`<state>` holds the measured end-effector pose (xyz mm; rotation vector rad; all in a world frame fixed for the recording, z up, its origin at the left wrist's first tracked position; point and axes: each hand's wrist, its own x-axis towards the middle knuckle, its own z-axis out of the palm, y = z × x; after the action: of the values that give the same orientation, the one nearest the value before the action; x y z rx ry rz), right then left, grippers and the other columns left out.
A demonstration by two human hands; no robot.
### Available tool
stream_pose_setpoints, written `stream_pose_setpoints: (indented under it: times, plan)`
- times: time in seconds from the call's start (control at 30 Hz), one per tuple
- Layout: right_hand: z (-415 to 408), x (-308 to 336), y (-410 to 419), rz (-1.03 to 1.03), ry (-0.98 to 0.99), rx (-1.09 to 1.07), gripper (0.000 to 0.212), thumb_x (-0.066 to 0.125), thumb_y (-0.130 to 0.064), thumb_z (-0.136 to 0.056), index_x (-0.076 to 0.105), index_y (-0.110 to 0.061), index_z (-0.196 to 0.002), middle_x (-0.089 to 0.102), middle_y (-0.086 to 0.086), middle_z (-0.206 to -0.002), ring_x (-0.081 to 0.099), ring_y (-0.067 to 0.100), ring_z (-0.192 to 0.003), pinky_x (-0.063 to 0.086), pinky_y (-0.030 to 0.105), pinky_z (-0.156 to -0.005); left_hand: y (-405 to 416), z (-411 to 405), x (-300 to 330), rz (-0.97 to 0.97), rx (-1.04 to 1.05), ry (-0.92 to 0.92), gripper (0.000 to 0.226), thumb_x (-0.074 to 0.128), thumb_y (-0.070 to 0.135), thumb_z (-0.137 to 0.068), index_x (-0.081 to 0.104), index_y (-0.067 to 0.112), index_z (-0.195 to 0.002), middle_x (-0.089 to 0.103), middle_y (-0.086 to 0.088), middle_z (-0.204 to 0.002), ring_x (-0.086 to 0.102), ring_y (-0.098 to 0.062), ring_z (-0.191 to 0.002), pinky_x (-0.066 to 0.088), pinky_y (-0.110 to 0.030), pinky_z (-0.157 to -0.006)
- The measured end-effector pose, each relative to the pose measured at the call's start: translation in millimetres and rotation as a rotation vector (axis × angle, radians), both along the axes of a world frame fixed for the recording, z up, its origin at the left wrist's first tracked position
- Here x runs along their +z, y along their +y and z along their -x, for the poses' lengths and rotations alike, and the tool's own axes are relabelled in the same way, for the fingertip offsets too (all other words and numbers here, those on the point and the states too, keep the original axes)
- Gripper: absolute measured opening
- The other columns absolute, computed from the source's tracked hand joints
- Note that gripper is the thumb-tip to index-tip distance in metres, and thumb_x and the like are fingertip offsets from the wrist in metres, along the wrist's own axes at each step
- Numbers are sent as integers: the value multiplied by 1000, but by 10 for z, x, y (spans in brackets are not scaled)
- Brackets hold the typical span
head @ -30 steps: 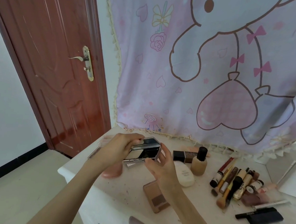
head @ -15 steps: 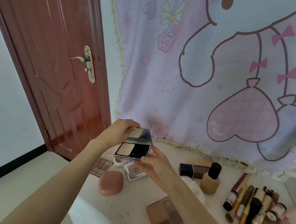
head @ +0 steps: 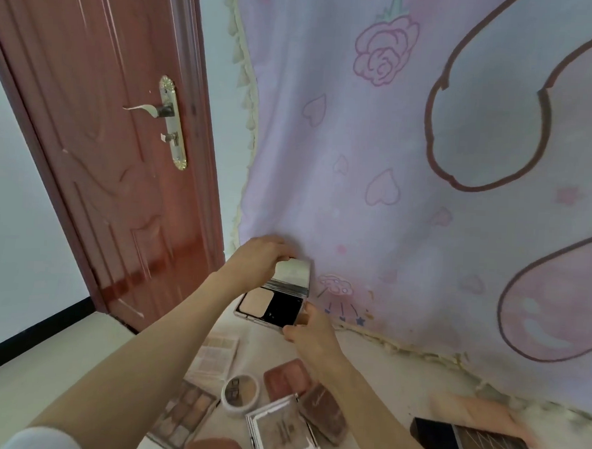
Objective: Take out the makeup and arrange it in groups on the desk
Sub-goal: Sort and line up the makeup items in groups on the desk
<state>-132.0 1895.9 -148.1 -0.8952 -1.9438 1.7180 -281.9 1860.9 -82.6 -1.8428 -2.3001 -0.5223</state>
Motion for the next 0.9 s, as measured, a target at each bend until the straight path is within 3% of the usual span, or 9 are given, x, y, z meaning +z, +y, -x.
stream_pose_setpoints:
  times: [0.07,0.2,0.37,0.5,0.57,0.6,0.7,0.77,0.9]
  plan:
    - [57,-44,33,-132,-59,4,31,54,4,-81,58,-17,-104,60,-1,-92,56,12,-85,43,10,-63,34,85,-92,12,-5,9,31,44,2,-93,67,17,-109,62,-5,-102,53,-24,-102,42,-36,-82]
    - [140,-104,67,-281,-139,26,31,56,4,-77,62,-9,-104,66,6,-98,60,19,-93,46,26,-74,56,177,-249,21,-11,19,30,47,2,-90,67,15,-109,63,0,-114,55,-23,-106,43,-33,-83]
    - [171,-169,76,-338,-259,72,22,60,3,-73,63,-9,-91,59,3,-87,53,14,-81,37,21,-56,59,231,-402,53,-21,27,40,45,-5,-87,67,18,-110,62,5,-120,56,-19,-107,44,-31,-86]
    - [197,-201,61,-364,-308,64,15,59,3,-73,65,4,-86,59,7,-80,53,16,-73,34,21,-54,74,238,-464,19,-25,-47,29,47,3,-91,68,17,-104,62,5,-114,53,-17,-107,45,-33,-86]
    - [200,-224,55,-411,-345,71,5,57,1,-74,60,-1,-71,58,8,-77,52,17,-73,34,23,-52,65,215,-486,-8,13,-86,22,48,11,-93,68,15,-101,60,4,-112,52,-17,-107,45,-36,-85]
    - [198,-238,42,-448,-369,70,13,57,-1,-75,53,-7,-64,55,7,-75,51,17,-74,33,23,-51,57,201,-495,-24,37,-102,20,49,15,-94,68,15,-100,60,4,-110,52,-17,-106,45,-37,-83]
    - [166,-245,13,-643,-464,64,8,55,-15,-81,56,-11,-88,52,10,-99,47,25,-101,39,30,-76,3,154,-540,-78,92,-96,21,48,20,-95,67,14,-103,58,1,-109,51,-18,-104,42,-30,-78]
    - [144,-258,-4,-716,-510,72,27,53,-19,-85,55,-10,-111,50,9,-117,42,27,-115,36,33,-90,-36,134,-579,-109,113,-45,24,46,21,-96,66,16,-108,59,0,-108,49,-19,-105,36,-25,-75]
    - [142,-302,-9,-706,-394,74,29,53,-17,-83,58,-10,-112,58,8,-116,48,25,-113,39,31,-94,-93,127,-684,-88,65,-12,34,44,6,-93,58,14,-123,55,-4,-120,46,-24,-114,40,-29,-87]
